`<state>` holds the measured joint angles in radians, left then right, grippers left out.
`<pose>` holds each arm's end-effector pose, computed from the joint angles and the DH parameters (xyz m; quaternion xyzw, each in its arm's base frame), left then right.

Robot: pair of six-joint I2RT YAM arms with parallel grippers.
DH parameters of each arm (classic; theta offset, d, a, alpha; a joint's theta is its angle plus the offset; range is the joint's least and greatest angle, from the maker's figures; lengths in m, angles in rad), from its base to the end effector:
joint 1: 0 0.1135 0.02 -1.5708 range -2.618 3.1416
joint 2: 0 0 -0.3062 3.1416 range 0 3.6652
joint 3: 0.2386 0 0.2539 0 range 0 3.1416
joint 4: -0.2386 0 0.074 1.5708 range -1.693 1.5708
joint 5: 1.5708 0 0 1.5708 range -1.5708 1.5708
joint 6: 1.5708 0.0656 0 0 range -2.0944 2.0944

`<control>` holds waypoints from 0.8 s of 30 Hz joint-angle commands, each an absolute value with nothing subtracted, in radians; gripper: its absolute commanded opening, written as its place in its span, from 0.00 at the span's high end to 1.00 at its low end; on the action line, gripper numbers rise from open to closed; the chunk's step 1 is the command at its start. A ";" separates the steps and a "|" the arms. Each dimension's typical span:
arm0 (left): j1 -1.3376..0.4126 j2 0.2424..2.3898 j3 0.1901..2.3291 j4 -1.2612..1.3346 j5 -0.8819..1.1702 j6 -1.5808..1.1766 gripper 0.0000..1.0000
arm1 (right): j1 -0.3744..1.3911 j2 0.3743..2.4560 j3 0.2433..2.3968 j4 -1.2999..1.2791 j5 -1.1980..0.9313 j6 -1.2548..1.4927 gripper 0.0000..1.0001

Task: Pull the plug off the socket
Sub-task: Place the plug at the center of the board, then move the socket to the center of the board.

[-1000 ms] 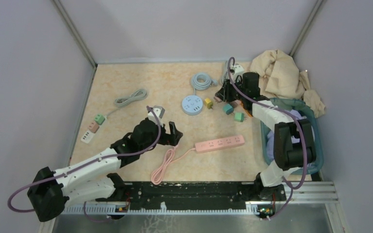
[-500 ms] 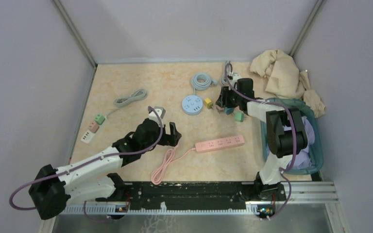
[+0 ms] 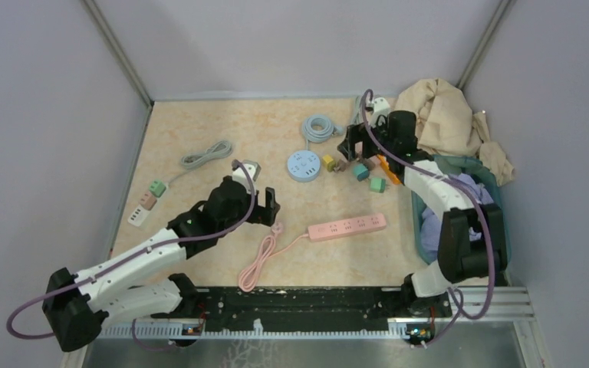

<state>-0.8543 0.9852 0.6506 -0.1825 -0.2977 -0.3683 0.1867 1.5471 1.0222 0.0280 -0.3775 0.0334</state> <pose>0.1605 -0.1550 0.2768 0.1333 0.8477 -0.1804 0.4808 0.3640 0.0934 0.2836 -0.1603 0.8342 0.2154 0.4817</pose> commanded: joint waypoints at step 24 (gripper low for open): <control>-0.223 1.021 0.778 -0.251 -0.303 0.303 0.00 | 0.150 1.215 0.836 0.194 -0.995 -0.105 0.01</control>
